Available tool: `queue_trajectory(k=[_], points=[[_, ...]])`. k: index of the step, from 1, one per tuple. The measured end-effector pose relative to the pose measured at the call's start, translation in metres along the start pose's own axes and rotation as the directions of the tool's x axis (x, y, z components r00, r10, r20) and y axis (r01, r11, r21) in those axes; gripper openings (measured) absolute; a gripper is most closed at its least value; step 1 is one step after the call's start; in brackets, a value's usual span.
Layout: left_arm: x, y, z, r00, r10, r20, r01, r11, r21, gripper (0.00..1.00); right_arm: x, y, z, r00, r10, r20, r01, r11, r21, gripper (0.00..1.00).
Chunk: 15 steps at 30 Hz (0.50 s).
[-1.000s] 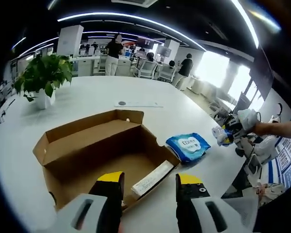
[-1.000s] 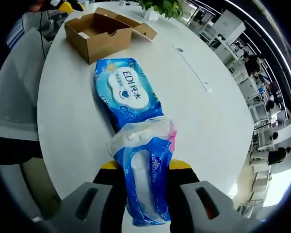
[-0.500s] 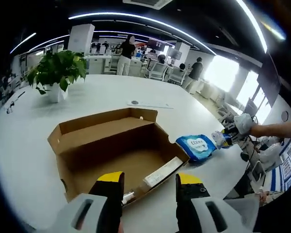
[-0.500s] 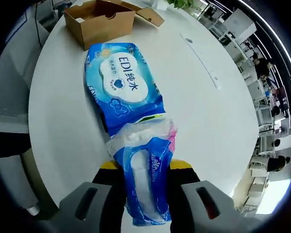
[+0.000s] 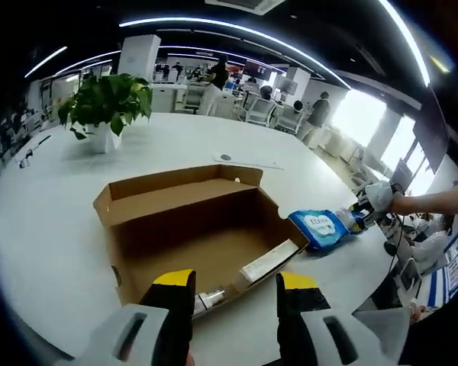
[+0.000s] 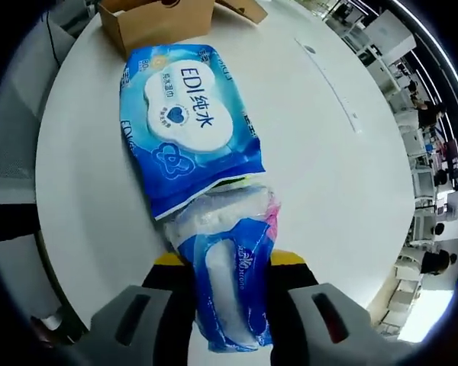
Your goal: Operate the shoe box by opening the lid, removing the specified soft item, and placing it in the target area until the item is outside and the box remains undamaged.
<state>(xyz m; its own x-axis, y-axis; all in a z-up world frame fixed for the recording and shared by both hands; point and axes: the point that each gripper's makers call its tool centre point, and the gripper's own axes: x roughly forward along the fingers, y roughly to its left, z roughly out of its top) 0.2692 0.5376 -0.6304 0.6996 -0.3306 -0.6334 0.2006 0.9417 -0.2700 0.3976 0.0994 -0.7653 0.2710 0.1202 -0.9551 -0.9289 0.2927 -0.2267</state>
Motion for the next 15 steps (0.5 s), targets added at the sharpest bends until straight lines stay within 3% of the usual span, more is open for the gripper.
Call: queue_trajectory(k=[15], points=[[0.0007,0.0066,-0.0003,1.0,0.01,-0.004,-0.011,1.0,-0.013,0.43,0.0088,0.007,0.0037,1.0,0.021,-0.018,-0.022,0.999,-0.046,0.41]])
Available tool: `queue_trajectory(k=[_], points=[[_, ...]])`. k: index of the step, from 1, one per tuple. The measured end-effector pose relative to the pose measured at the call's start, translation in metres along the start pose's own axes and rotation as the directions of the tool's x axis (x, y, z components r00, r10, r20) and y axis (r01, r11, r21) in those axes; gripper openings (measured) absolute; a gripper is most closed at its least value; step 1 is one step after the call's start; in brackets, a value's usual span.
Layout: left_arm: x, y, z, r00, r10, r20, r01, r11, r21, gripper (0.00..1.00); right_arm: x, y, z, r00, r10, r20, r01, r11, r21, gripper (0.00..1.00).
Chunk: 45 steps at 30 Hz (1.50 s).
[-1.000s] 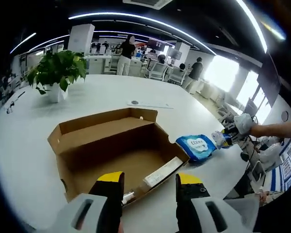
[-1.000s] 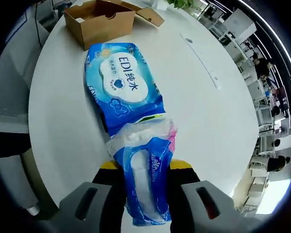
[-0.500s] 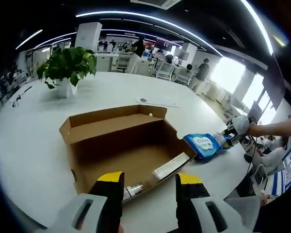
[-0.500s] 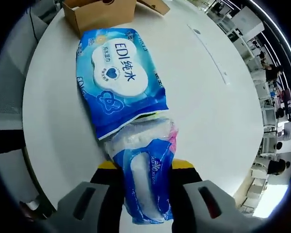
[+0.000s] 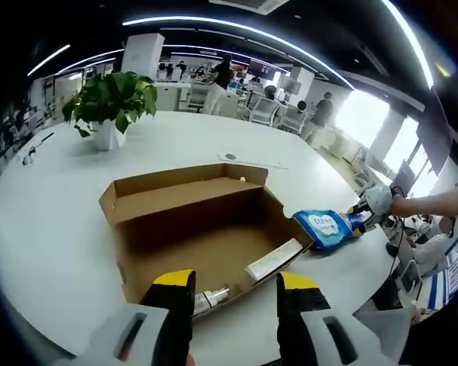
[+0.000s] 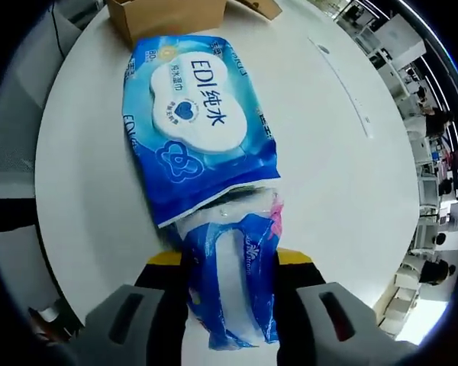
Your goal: Operate the shoe box by opening the lid, removing the specified soft item, and placing it in the target area until the item is outside and the box remains undamaged.
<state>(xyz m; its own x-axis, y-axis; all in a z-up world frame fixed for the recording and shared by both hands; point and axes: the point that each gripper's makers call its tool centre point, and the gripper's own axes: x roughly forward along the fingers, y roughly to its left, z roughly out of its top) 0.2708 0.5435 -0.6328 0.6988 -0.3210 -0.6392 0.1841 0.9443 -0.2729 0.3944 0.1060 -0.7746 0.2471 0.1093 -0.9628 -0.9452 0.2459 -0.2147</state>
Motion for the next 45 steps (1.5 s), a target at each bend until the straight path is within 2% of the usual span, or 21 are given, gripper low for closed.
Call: queue_trajectory(k=[9,20,31,45], points=[[0.002,-0.002,0.003,1.0,-0.011,0.004,0.011,1.0,0.004,0.43,-0.002,0.001,0.0,1.0,-0.006,0.004,0.006,1.0,-0.016,0.42],[0.002,-0.002,0.005,1.0,-0.025,0.01,0.025,1.0,0.009,0.43,-0.016,0.002,-0.001,0.999,-0.032,0.01,0.032,0.999,-0.002,0.4],[0.006,-0.008,0.009,0.998,-0.067,0.015,0.067,0.997,0.028,0.43,-0.039,-0.004,-0.009,0.997,-0.079,0.014,0.078,0.995,0.061,0.39],[0.01,-0.016,0.008,0.993,-0.122,0.009,0.121,0.991,0.055,0.43,-0.067,0.007,-0.031,0.991,-0.134,-0.002,0.133,0.98,0.149,0.38]])
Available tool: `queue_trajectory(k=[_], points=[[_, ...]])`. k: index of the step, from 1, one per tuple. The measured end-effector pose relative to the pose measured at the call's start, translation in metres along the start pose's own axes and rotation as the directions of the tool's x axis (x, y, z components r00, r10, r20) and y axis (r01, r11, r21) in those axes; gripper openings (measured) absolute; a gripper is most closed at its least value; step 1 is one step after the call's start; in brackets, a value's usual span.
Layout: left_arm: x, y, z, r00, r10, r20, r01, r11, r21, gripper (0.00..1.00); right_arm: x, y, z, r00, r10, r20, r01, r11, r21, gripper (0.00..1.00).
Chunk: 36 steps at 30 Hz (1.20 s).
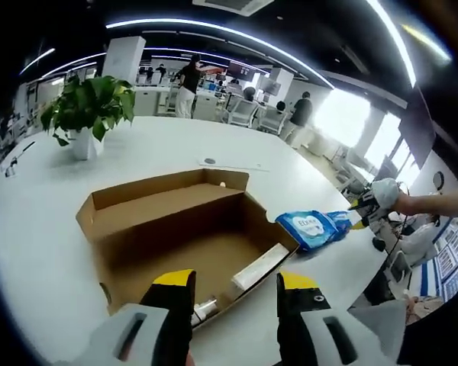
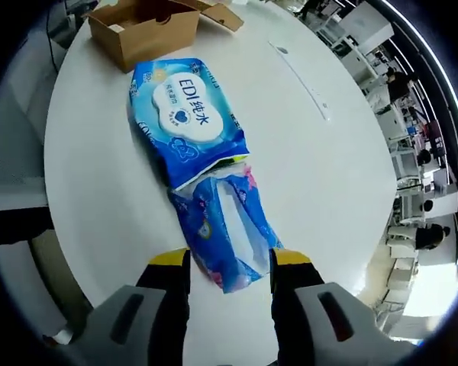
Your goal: Operate the shoe box by opening the lid, removing the specified soft item, and placing it in the target area until the item is outside and the box remains undamaged.
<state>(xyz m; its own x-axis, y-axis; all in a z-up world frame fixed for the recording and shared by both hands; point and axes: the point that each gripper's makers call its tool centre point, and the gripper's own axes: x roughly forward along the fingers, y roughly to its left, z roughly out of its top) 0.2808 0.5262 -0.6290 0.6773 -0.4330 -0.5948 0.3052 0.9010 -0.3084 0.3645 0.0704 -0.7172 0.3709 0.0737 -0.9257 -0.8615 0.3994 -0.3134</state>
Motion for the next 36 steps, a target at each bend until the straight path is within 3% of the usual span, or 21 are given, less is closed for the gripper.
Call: queue_trajectory(k=[7,12,16,20,27,36], points=[[0.0,-0.003,0.002,1.0,-0.021,-0.002,0.021,1.0,0.017,0.43,-0.009,0.005,-0.01,1.0,-0.016,0.007,0.016,0.997,0.075,0.38],[0.0,-0.005,0.006,0.999,-0.038,0.001,0.038,0.999,0.024,0.43,-0.017,0.008,-0.005,0.998,-0.033,0.053,0.023,0.986,0.168,0.37],[-0.003,-0.002,0.008,0.999,-0.043,0.005,0.042,0.999,0.026,0.43,-0.024,0.011,0.004,0.991,-0.056,0.118,0.02,0.959,0.282,0.37],[-0.007,0.003,0.008,0.999,-0.042,0.008,0.042,0.999,0.027,0.43,-0.029,0.019,0.019,0.976,-0.059,0.207,-0.027,0.921,0.39,0.38],[-0.014,0.011,0.0,0.999,-0.039,0.007,0.038,0.999,0.016,0.43,-0.031,0.04,0.045,0.964,-0.043,0.263,-0.066,0.917,0.394,0.37],[-0.029,0.028,-0.005,1.0,-0.018,0.02,0.018,1.0,-0.009,0.43,-0.03,0.055,0.101,0.944,-0.015,0.329,-0.107,0.931,0.349,0.39]])
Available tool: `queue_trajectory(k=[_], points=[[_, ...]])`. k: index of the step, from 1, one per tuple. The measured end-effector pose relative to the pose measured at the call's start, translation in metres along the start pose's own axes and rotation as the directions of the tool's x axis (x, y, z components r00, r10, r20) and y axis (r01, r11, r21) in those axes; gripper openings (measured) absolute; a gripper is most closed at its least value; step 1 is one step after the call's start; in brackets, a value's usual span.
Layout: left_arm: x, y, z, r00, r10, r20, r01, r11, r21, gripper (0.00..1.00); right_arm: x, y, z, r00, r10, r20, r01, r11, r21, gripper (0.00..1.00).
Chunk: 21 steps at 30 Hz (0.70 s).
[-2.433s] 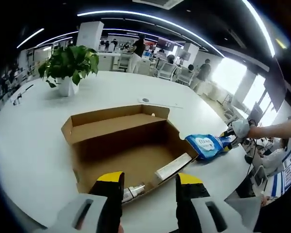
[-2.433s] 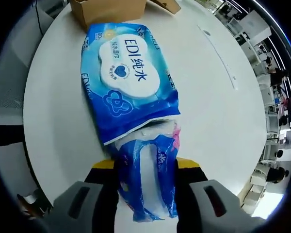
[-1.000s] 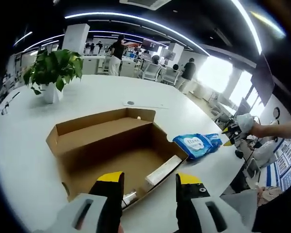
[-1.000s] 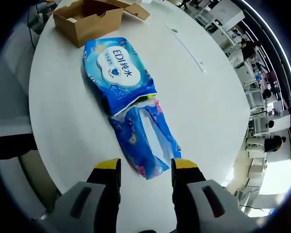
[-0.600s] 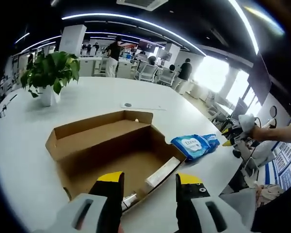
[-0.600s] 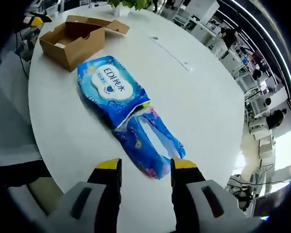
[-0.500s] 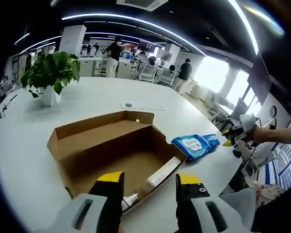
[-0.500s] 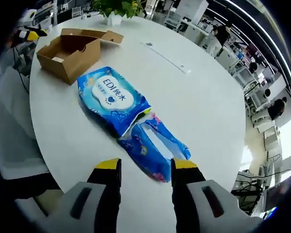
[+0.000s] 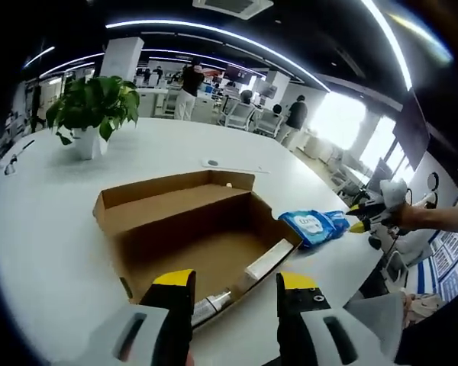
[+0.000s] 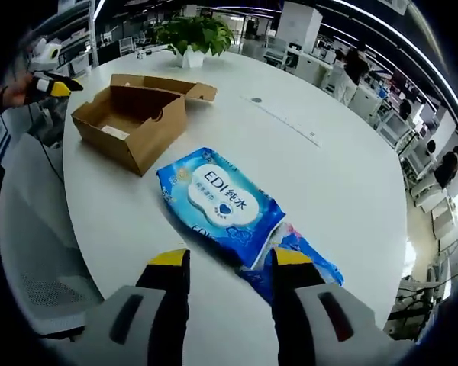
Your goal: Operate the shoe box by opening the lid, removing the specified soft item, and placing it in the target area until the item is outside and the box remains undamaged.
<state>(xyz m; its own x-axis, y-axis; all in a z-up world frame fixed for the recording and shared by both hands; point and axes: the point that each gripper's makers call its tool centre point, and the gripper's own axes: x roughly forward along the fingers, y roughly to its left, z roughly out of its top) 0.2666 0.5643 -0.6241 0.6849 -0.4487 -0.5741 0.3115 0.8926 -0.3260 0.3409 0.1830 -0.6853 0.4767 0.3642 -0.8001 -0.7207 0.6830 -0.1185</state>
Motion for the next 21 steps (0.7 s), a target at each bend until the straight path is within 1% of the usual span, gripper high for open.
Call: queue_trajectory(k=[1,4,9,13,16,21], points=[[-0.002,0.003,0.0,1.0,0.003,0.003,-0.003,1.0,-0.003,0.43,0.003,0.005,0.007,1.0,0.009,0.007,-0.009,1.0,-0.001,0.39],[-0.007,0.009,-0.001,1.0,0.014,0.01,-0.014,1.0,-0.012,0.43,0.011,0.013,0.018,1.0,0.024,0.013,-0.024,1.0,-0.021,0.39],[-0.015,0.02,-0.003,0.999,0.032,0.025,-0.031,0.999,-0.037,0.43,0.023,0.032,0.043,0.998,0.06,0.027,-0.058,0.997,-0.055,0.39],[-0.019,0.025,-0.005,0.999,0.041,0.034,-0.039,0.998,-0.053,0.43,0.031,0.042,0.058,0.996,0.084,0.035,-0.082,0.995,-0.065,0.39],[-0.021,0.027,-0.007,0.998,0.049,0.04,-0.046,0.997,-0.067,0.43,0.037,0.051,0.072,0.992,0.116,0.058,-0.113,0.992,-0.051,0.38],[-0.022,0.024,-0.012,0.998,0.049,0.041,-0.045,0.996,-0.075,0.43,0.048,0.064,0.092,0.987,0.145,0.073,-0.141,0.988,-0.066,0.38]])
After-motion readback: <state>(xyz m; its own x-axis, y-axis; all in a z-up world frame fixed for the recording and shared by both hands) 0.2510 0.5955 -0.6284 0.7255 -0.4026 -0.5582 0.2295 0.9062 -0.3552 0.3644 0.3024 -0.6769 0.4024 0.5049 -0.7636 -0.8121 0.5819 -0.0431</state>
